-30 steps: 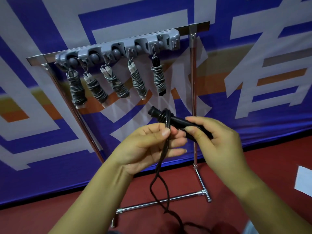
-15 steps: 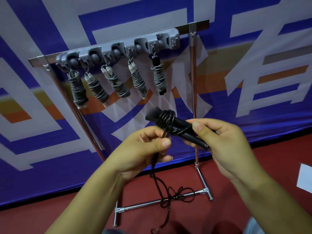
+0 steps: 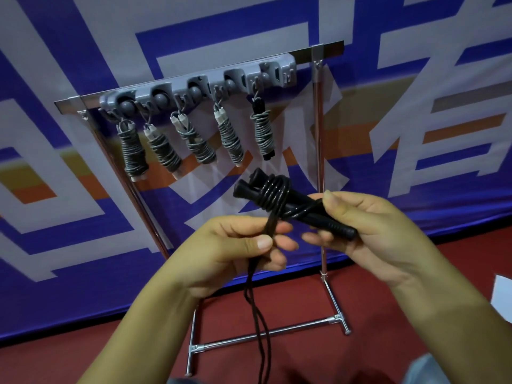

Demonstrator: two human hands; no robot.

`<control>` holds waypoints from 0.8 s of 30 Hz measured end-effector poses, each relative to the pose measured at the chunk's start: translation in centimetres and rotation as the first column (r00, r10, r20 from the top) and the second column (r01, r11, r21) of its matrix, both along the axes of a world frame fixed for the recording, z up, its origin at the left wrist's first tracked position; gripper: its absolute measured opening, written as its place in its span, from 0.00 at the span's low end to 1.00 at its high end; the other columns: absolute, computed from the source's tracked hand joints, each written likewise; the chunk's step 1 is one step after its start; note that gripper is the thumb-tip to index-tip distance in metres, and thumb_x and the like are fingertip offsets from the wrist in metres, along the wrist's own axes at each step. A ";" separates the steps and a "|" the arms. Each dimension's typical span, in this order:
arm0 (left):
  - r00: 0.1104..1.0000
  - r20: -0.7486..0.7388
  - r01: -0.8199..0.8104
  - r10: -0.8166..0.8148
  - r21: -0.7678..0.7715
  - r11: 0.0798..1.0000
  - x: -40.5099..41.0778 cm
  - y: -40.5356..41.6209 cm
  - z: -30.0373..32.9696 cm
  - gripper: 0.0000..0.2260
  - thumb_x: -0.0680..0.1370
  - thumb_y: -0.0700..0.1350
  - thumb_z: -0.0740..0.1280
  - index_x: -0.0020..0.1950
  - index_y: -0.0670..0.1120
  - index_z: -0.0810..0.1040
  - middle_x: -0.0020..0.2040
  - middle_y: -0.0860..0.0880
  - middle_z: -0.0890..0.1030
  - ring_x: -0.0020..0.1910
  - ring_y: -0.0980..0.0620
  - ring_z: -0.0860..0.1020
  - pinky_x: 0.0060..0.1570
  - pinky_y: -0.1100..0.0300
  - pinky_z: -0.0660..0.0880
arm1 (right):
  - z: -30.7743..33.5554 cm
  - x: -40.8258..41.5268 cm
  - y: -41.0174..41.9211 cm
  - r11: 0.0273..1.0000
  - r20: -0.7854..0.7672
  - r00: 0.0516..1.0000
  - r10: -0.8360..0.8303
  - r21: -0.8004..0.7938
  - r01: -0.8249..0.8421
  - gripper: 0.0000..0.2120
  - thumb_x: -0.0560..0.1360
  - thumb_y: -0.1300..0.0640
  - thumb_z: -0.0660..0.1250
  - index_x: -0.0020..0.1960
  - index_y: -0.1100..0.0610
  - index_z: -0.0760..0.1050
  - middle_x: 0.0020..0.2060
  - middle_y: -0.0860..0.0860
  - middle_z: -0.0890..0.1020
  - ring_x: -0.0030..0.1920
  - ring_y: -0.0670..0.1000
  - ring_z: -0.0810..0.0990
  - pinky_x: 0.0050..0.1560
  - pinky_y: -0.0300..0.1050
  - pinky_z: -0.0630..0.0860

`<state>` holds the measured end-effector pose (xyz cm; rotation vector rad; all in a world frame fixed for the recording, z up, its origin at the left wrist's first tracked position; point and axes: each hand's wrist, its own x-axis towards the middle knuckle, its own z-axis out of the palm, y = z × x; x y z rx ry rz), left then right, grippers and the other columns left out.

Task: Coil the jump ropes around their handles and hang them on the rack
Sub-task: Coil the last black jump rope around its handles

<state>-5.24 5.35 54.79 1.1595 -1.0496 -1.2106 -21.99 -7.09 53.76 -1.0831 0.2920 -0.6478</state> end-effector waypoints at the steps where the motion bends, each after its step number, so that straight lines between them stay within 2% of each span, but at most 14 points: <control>1: 0.997 0.056 -0.052 0.050 0.025 0.998 0.2 -0.3 0.0 0.11 0.64 0.33 0.74 0.44 0.44 0.86 0.40 0.44 0.85 0.36 0.51 0.83 0.41 0.59 0.80 | 0.0 0.0 -0.3 0.999 -0.018 0.999 0.031 -0.018 -0.031 0.13 0.68 0.55 0.66 0.44 0.63 0.83 0.30 0.54 0.81 0.24 0.46 0.76 0.36 0.44 0.82; 4: 0.946 0.296 -0.139 0.132 0.002 0.990 0.2 -0.8 0.3 0.11 0.67 0.29 0.72 0.37 0.45 0.86 0.38 0.46 0.85 0.39 0.52 0.84 0.43 0.63 0.79 | -0.1 -0.1 -1.4 0.985 -0.084 0.989 0.125 -0.105 -0.134 0.16 0.63 0.53 0.69 0.45 0.62 0.84 0.33 0.55 0.83 0.25 0.47 0.78 0.36 0.43 0.81; 7: 0.785 0.602 -0.155 0.145 -0.035 0.987 0.1 -1.1 1.2 0.10 0.66 0.33 0.75 0.38 0.49 0.84 0.34 0.53 0.84 0.37 0.60 0.82 0.41 0.70 0.75 | 0.0 -0.4 -2.4 0.941 -0.122 0.966 0.229 -0.225 -0.251 0.16 0.63 0.51 0.71 0.47 0.58 0.84 0.36 0.54 0.85 0.27 0.47 0.80 0.36 0.42 0.81; 8: 0.710 0.691 -0.136 0.131 -0.048 0.989 0.1 -1.2 1.3 0.09 0.65 0.35 0.77 0.37 0.49 0.83 0.33 0.54 0.83 0.35 0.60 0.81 0.38 0.69 0.75 | 0.2 -0.7 -2.8 0.917 -0.139 0.955 0.263 -0.272 -0.292 0.16 0.64 0.51 0.71 0.48 0.58 0.84 0.37 0.53 0.85 0.28 0.47 0.81 0.35 0.41 0.80; 10: 0.586 0.801 -0.080 0.117 -0.087 0.993 0.3 -1.7 0.8 0.07 0.65 0.37 0.78 0.35 0.47 0.84 0.32 0.49 0.83 0.34 0.52 0.82 0.38 0.58 0.78 | 0.8 -1.1 -3.5 0.849 -0.187 0.924 0.334 -0.366 -0.381 0.15 0.67 0.49 0.71 0.50 0.56 0.84 0.38 0.53 0.85 0.29 0.47 0.82 0.33 0.37 0.78; 11: 0.552 0.825 -0.073 0.123 -0.099 0.992 0.3 -2.0 0.1 0.07 0.66 0.36 0.77 0.35 0.47 0.83 0.33 0.47 0.83 0.34 0.49 0.82 0.39 0.50 0.79 | 1.1 -1.3 -3.8 0.808 -0.229 0.905 0.359 -0.409 -0.424 0.16 0.67 0.47 0.72 0.51 0.55 0.84 0.39 0.54 0.86 0.30 0.48 0.82 0.33 0.37 0.78; 12: 0.532 0.836 -0.073 0.133 -0.111 0.991 0.3 -2.2 -0.6 0.08 0.67 0.36 0.76 0.35 0.48 0.83 0.34 0.49 0.83 0.33 0.51 0.82 0.39 0.49 0.80 | 1.3 -1.5 -4.0 0.764 -0.284 0.885 0.369 -0.449 -0.463 0.16 0.68 0.47 0.73 0.52 0.55 0.83 0.40 0.55 0.86 0.31 0.49 0.83 0.34 0.37 0.78; 14: 0.494 0.855 -0.055 0.159 -0.151 0.987 0.2 -2.4 -1.8 0.13 0.68 0.35 0.74 0.33 0.53 0.80 0.32 0.57 0.81 0.32 0.60 0.79 0.37 0.61 0.78 | 1.8 -1.8 -4.4 0.684 -0.389 0.844 0.369 -0.501 -0.530 0.13 0.71 0.51 0.71 0.53 0.56 0.83 0.42 0.57 0.85 0.33 0.51 0.84 0.36 0.39 0.79; 16: 0.453 0.873 0.030 0.180 -0.217 0.976 -0.3 -2.5 -2.0 0.11 0.69 0.36 0.73 0.36 0.53 0.80 0.33 0.60 0.79 0.35 0.62 0.78 0.37 0.69 0.74 | 2.2 -2.0 -4.4 0.645 -0.438 0.817 0.375 -0.509 -0.570 0.11 0.72 0.57 0.69 0.53 0.57 0.83 0.43 0.57 0.85 0.33 0.51 0.84 0.36 0.39 0.78; 18: 0.425 0.888 0.118 0.178 -0.249 0.961 -0.5 -2.6 -1.8 0.05 0.68 0.40 0.71 0.41 0.50 0.83 0.37 0.59 0.78 0.39 0.62 0.77 0.39 0.70 0.73 | 2.5 -1.9 -4.3 0.619 -0.474 0.783 0.402 -0.489 -0.614 0.11 0.71 0.58 0.68 0.52 0.57 0.83 0.42 0.53 0.85 0.32 0.51 0.84 0.35 0.38 0.78; 19: 0.423 0.890 0.133 0.171 -0.247 0.960 -0.4 -2.7 -1.7 0.06 0.68 0.43 0.70 0.43 0.47 0.84 0.39 0.59 0.78 0.40 0.61 0.77 0.41 0.69 0.73 | 2.6 -1.8 -4.2 0.602 -0.499 0.760 0.416 -0.475 -0.641 0.11 0.72 0.59 0.68 0.53 0.58 0.82 0.41 0.52 0.86 0.32 0.50 0.84 0.35 0.37 0.78; 22: 0.446 0.879 0.106 0.171 -0.242 0.964 -0.1 -3.0 -1.8 0.07 0.67 0.43 0.72 0.44 0.46 0.85 0.41 0.56 0.79 0.40 0.58 0.79 0.43 0.64 0.76 | 2.7 -1.4 -3.9 0.555 -0.569 0.701 0.431 -0.445 -0.703 0.11 0.72 0.60 0.68 0.53 0.59 0.81 0.40 0.51 0.85 0.33 0.50 0.84 0.35 0.37 0.78; 24: 0.421 0.880 0.081 0.221 -0.279 0.957 0.3 -3.1 -1.9 0.07 0.66 0.44 0.74 0.43 0.46 0.85 0.41 0.54 0.79 0.39 0.57 0.79 0.42 0.64 0.76 | 2.8 -1.2 -3.9 0.553 -0.596 0.698 0.397 -0.451 -0.700 0.11 0.72 0.59 0.68 0.54 0.59 0.81 0.40 0.52 0.85 0.33 0.51 0.84 0.36 0.37 0.78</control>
